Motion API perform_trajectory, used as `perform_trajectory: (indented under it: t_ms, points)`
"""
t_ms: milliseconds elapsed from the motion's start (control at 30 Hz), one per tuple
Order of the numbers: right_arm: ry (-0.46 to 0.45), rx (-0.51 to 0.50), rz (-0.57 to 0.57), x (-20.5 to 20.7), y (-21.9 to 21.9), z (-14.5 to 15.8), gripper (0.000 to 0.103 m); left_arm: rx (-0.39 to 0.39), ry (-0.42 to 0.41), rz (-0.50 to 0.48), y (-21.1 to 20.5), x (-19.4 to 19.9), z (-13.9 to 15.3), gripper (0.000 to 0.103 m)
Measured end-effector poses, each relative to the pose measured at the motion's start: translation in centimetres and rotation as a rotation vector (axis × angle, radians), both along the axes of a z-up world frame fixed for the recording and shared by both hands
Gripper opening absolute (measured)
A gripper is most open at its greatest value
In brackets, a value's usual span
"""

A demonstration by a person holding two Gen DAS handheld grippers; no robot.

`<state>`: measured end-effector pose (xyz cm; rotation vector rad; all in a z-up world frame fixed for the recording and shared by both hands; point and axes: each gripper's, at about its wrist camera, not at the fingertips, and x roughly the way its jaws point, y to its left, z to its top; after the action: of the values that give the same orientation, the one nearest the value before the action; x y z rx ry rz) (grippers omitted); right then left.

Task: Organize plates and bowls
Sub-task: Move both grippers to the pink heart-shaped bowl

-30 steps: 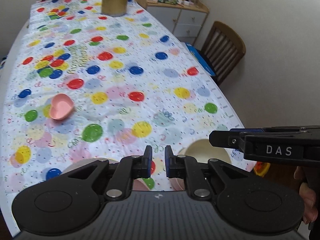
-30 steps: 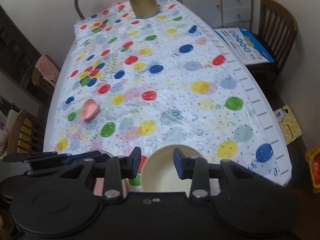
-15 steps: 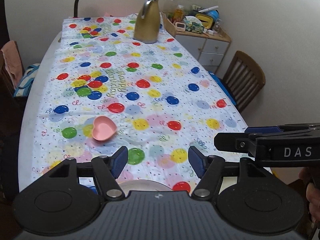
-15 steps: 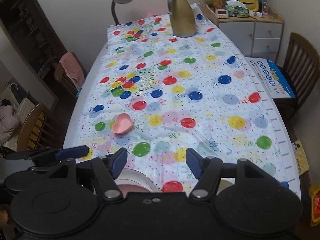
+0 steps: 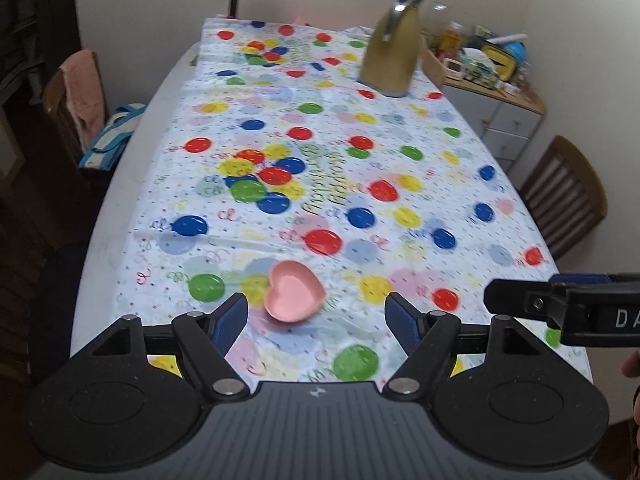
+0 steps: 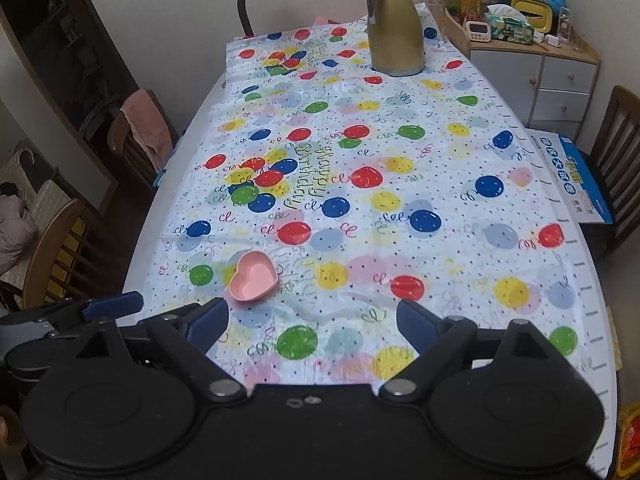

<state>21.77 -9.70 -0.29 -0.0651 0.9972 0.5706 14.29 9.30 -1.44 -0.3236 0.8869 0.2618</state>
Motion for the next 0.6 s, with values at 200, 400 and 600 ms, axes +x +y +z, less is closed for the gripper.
perform_trajectory:
  t_ms: [200,400,600]
  points:
    - [0.051,-0.016,0.013,3.5,2.6,-2.2,0.089,-0.012,0.051,0.078,3.0,1.8,-2.0,0.075]
    - [0.128,-0.038,0.044,6.2,5.2,-5.4,0.084,-0.035,0.108,0.116,4.5,3.1,-5.3,0.075]
    - [0.184,-0.059,0.077,8.1,8.1,-8.7,0.078,-0.066,0.174,0.155,5.0,4.4,-9.2,0.075]
